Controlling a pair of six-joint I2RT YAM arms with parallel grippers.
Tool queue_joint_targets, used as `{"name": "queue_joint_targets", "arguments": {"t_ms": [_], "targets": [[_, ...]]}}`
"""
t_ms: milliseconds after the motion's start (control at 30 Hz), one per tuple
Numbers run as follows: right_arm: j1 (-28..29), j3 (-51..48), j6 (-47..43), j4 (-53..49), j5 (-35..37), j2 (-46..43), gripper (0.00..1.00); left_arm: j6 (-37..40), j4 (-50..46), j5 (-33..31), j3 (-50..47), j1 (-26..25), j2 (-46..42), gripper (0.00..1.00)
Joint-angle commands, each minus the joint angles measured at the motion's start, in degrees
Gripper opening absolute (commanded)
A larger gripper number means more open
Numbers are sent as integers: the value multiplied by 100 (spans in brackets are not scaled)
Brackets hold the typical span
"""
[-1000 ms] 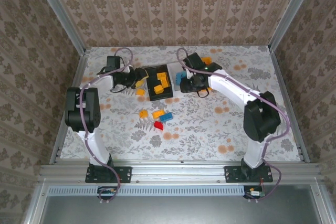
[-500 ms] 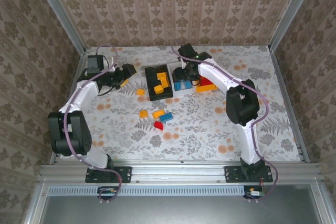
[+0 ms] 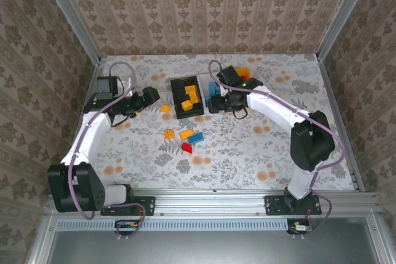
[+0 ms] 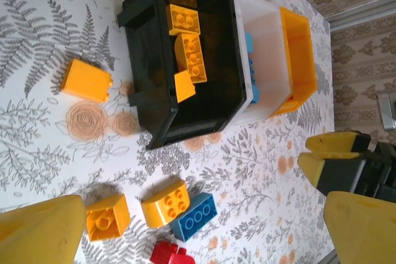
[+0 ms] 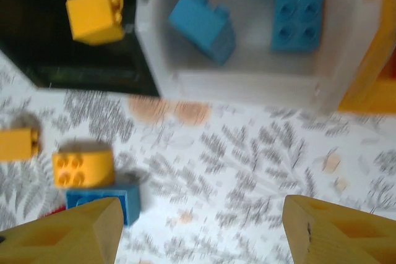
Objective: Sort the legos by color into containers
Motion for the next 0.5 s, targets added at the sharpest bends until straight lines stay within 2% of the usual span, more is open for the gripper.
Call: {"name": "queue_joint_targets", "arguments": {"t_ms": [0, 200, 467], "targets": [[332, -471, 280, 159, -141, -241, 72, 331, -443, -29, -186, 1, -301, 100], [991, -701, 598, 211, 39, -119, 76, 778, -935, 42, -520, -18, -584, 100], [1569, -90, 658, -73, 322, 643, 78, 1452, -1308, -19, -937, -6, -638, 100]]}}
